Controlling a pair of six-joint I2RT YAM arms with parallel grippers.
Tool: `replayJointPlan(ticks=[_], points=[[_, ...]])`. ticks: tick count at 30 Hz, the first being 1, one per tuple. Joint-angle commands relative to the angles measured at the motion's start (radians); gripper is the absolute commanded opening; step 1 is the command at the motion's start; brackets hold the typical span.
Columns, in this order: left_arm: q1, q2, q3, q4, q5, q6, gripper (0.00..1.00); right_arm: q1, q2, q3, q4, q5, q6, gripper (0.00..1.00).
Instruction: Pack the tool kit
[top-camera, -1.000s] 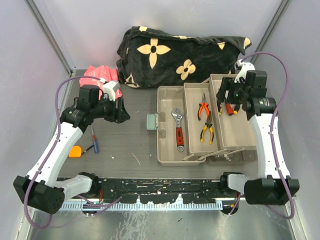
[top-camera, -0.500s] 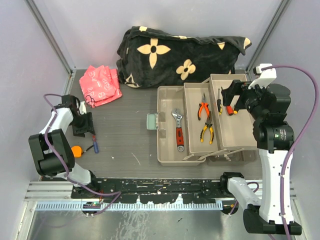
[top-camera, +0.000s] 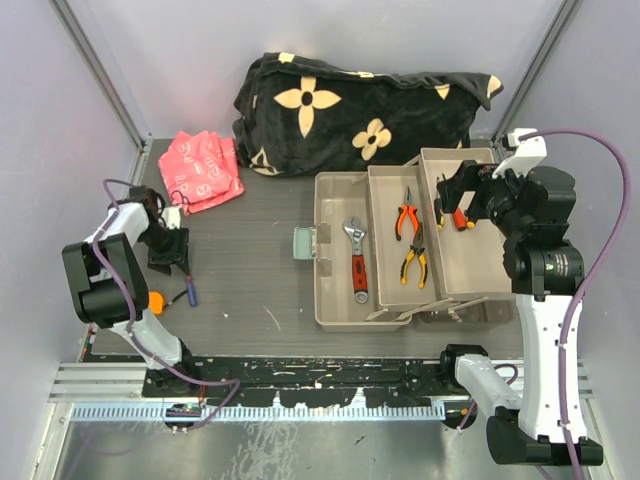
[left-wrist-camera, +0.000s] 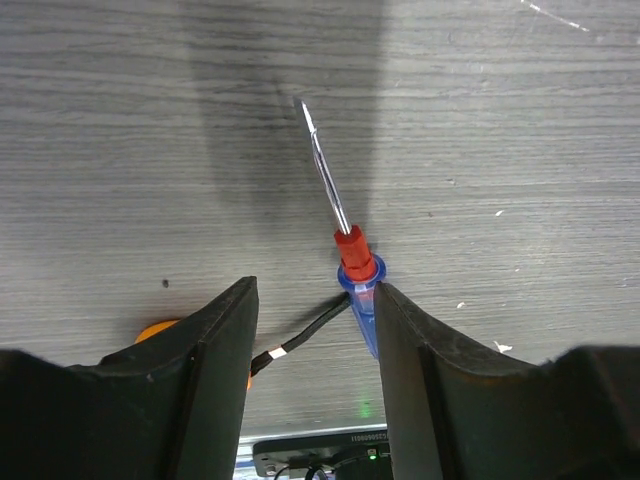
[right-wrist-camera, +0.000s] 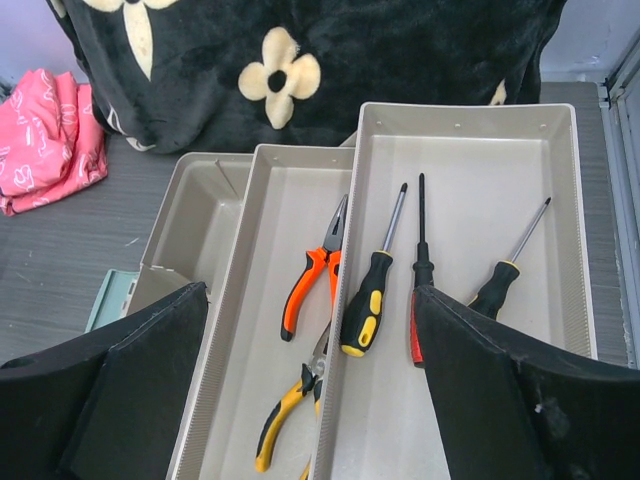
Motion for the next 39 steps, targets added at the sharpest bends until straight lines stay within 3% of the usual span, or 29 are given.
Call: replayJointPlan(ticks=[1,12,16,20,28,31,39], points=[[-0.018,0.041,0.075,-0.063,0.029,-0.027,0.50,0.004,-0.016,0.006,0.064,-0.004,-0.005,0.89],[-0.136,0.121,0.080,-0.117,0.012,-0.133,0.48,0.004,-0.016,-0.029,0.081,0.015,-0.029,0.90],[-0.135,0.125,0.077,-0.124,-0.016,-0.145,0.40,0.005,-0.009,-0.040,0.095,0.013,-0.029,0.90],[-0.135,0.140,0.081,-0.116,-0.025,-0.146,0.26,0.004,-0.001,-0.053,0.113,0.010,-0.028,0.90],[-0.136,0.155,0.087,-0.145,-0.049,-0.124,0.24,0.004,0.004,-0.052,0.114,0.014,-0.029,0.90],[-0.136,0.149,0.089,-0.144,-0.059,-0.121,0.02,0.004,0.000,-0.056,0.118,0.011,-0.025,0.90],[-0.136,0.141,0.181,-0.199,0.018,-0.140,0.00,0.004,-0.018,-0.067,0.117,-0.012,-0.020,0.90]])
